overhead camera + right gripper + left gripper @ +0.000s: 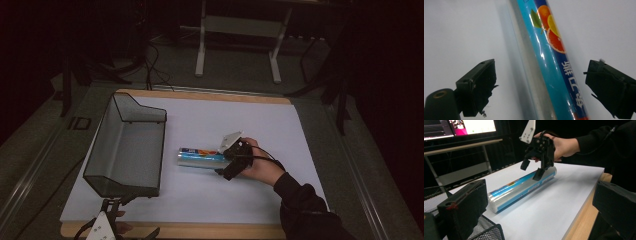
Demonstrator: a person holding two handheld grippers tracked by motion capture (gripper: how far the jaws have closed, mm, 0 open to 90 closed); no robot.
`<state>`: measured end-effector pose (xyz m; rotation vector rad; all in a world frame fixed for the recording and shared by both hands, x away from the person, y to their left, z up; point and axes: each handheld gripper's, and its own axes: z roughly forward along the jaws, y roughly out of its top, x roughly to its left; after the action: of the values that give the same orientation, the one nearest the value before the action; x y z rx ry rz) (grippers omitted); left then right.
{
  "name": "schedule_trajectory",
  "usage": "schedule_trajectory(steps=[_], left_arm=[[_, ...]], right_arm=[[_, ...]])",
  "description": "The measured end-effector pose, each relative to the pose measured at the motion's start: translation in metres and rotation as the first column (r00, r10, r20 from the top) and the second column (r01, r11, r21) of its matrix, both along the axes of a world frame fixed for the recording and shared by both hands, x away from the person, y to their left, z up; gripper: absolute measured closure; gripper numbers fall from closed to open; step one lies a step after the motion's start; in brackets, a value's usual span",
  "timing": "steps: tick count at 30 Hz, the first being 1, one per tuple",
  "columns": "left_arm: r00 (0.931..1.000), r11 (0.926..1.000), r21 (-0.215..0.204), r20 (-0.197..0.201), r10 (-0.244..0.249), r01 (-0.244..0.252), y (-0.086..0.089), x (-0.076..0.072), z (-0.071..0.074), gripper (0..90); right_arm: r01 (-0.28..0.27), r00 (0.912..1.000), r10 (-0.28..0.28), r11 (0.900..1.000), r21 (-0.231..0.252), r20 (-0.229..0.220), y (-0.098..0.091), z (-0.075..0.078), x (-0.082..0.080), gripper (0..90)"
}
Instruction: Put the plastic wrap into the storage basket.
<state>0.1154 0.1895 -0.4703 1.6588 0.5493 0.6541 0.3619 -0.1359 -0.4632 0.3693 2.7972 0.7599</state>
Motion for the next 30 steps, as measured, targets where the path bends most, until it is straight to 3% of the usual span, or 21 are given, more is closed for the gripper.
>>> schedule_trajectory(steps=[7, 13, 17, 23, 26, 28, 29, 30], left_arm=[[0.9993, 0.9991, 0.019, 0.005, 0.037, -0.037, 0.002, -0.007, -0.001, 0.8], [0.9978, 0.9977, 0.014, 0.002, 0.066, -0.066, 0.005, -0.012, -0.002, 0.8], [0.9959, 0.9950, 0.042, 0.011, 0.090, -0.091, 0.005, -0.015, -0.002, 0.8], [0.9951, 0.9944, 0.039, 0.012, 0.098, -0.099, 0.006, -0.019, -0.003, 0.8], [0.9948, 0.9940, 0.041, 0.012, 0.102, -0.102, 0.006, -0.019, -0.003, 0.8], [0.9947, 0.9937, 0.044, 0.012, 0.102, -0.103, 0.006, -0.019, -0.003, 0.8], [0.9952, 0.9943, 0.045, 0.010, 0.097, -0.097, 0.006, -0.019, -0.003, 0.8], [0.9952, 0.9943, 0.045, 0.010, 0.097, -0.097, 0.006, -0.019, -0.003, 0.8]], right_arm=[[-0.043, 0.9991, 0.042, 0.9954, -0.085, -0.010, 0.012, -0.003, 0.009, 12.9], [-0.076, 0.9961, 0.068, 0.9838, -0.162, -0.057, 0.021, -0.009, 0.018, 13.6], [-0.089, 0.9943, 0.074, 0.9720, -0.217, -0.077, 0.026, -0.012, 0.026, 15.0], [-0.126, 0.9871, 0.090, 0.9493, -0.288, -0.132, 0.033, -0.021, 0.035, 17.1], [-0.137, 0.9841, 0.094, 0.9426, -0.304, -0.151, 0.035, -0.025, 0.039, 19.3], [-0.136, 0.9858, 0.097, 0.9396, -0.314, -0.137, 0.036, -0.026, 0.039, 20.4], [-0.143, 0.9848, 0.100, 0.9305, -0.337, -0.142, 0.037, -0.029, 0.041, 21.0], [-0.143, 0.9848, 0.100, 0.9305, -0.337, -0.142, 0.037, -0.029, 0.041, 21.0]])
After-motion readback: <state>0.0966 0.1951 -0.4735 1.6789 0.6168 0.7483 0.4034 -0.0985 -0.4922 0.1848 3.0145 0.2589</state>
